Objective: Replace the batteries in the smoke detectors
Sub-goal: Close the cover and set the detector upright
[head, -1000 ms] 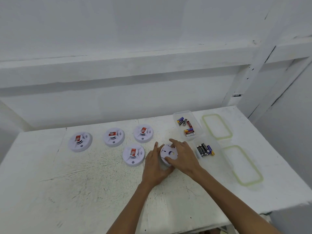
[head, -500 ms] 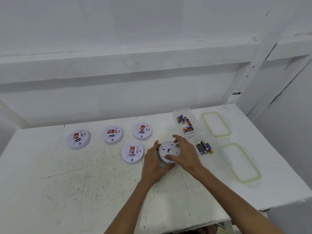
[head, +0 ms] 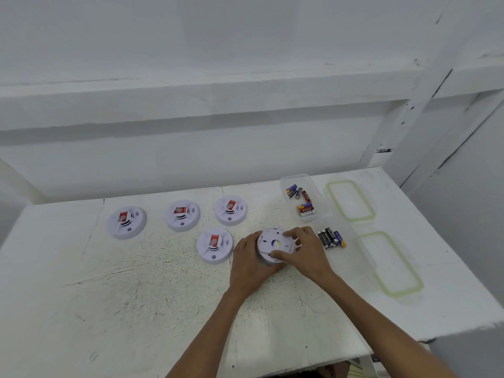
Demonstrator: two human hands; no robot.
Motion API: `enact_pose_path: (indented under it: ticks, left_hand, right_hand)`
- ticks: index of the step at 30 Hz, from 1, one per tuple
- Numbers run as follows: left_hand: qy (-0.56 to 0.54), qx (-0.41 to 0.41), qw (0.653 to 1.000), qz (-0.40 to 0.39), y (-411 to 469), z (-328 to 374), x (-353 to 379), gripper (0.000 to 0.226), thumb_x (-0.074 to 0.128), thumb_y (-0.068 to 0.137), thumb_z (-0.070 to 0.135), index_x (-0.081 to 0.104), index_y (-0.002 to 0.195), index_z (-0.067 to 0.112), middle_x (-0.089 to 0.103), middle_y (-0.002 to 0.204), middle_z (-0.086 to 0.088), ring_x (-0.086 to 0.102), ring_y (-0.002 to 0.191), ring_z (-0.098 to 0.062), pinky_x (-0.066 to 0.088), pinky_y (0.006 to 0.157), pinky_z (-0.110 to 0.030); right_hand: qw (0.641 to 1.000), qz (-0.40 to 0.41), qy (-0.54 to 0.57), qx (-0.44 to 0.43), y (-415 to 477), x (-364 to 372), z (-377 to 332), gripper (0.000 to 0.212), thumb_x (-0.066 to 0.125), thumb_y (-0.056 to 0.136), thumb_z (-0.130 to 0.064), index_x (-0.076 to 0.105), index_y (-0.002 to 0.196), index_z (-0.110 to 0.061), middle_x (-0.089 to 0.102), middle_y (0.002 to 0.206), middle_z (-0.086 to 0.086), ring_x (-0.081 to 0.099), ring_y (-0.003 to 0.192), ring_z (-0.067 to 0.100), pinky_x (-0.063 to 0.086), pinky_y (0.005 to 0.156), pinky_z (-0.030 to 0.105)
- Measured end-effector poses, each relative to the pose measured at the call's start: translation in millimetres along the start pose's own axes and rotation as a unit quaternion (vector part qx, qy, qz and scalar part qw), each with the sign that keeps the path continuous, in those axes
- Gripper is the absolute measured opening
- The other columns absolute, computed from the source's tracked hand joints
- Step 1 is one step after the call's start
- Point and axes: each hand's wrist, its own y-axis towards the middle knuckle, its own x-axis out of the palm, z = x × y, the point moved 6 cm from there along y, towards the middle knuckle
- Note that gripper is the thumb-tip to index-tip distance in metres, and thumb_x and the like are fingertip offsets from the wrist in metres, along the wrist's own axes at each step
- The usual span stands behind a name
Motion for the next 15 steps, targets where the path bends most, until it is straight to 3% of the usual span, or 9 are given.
enact_pose_path:
  ticks: [3, 8, 13, 15]
  left_hand:
    - [0.015, 0.000, 1.000, 0.001, -1.7, 2.2, -2.8, 0.084, 0.081, 0.062, 0.068, 0.041, 0.132, 0.045, 0.051, 0.124, 0.027, 0.053, 0.116, -0.005, 0.043, 0.105, -0.031]
    - [0.027, -0.010, 1.000, -0.002, -1.1, -5.2, 2.8, 0.090, 0.078, 0.063, 0.070, 0.048, 0.139, 0.032, 0.056, 0.132, 0.014, 0.054, 0.121, -0.009, 0.044, 0.108, -0.037]
    - [0.037, -0.013, 0.999, -0.006, -0.9, -5.8, 2.9, 0.093, 0.078, 0.064, 0.069, 0.050, 0.141, 0.024, 0.058, 0.136, 0.010, 0.053, 0.122, -0.009, 0.044, 0.108, -0.039]
    - [0.039, -0.014, 0.999, 0.001, -1.3, -4.0, 1.4, 0.094, 0.078, 0.064, 0.069, 0.049, 0.142, 0.024, 0.058, 0.136, 0.010, 0.053, 0.122, -0.008, 0.043, 0.108, -0.036]
  right_hand:
    - [1.000, 0.005, -0.001, -0.003, -0.4, 2.0, -2.8, 0.062, 0.090, 0.059, -0.051, 0.065, 0.108, -0.022, 0.054, 0.104, -0.004, 0.058, 0.088, 0.011, 0.046, 0.068, 0.013]
    - [0.999, 0.042, -0.009, -0.013, -3.0, 6.3, -2.2, 0.067, 0.086, 0.056, -0.057, 0.062, 0.103, -0.016, 0.055, 0.101, -0.002, 0.058, 0.085, 0.012, 0.053, 0.071, 0.026]
    - [0.998, 0.048, -0.025, -0.022, -3.3, 8.3, -3.2, 0.066, 0.088, 0.059, -0.052, 0.060, 0.103, -0.011, 0.053, 0.099, -0.002, 0.055, 0.083, 0.013, 0.050, 0.070, 0.024]
    - [0.999, 0.038, -0.018, -0.022, -3.3, 8.5, -1.0, 0.065, 0.088, 0.061, -0.051, 0.059, 0.105, -0.012, 0.053, 0.101, -0.002, 0.055, 0.085, 0.011, 0.047, 0.069, 0.017]
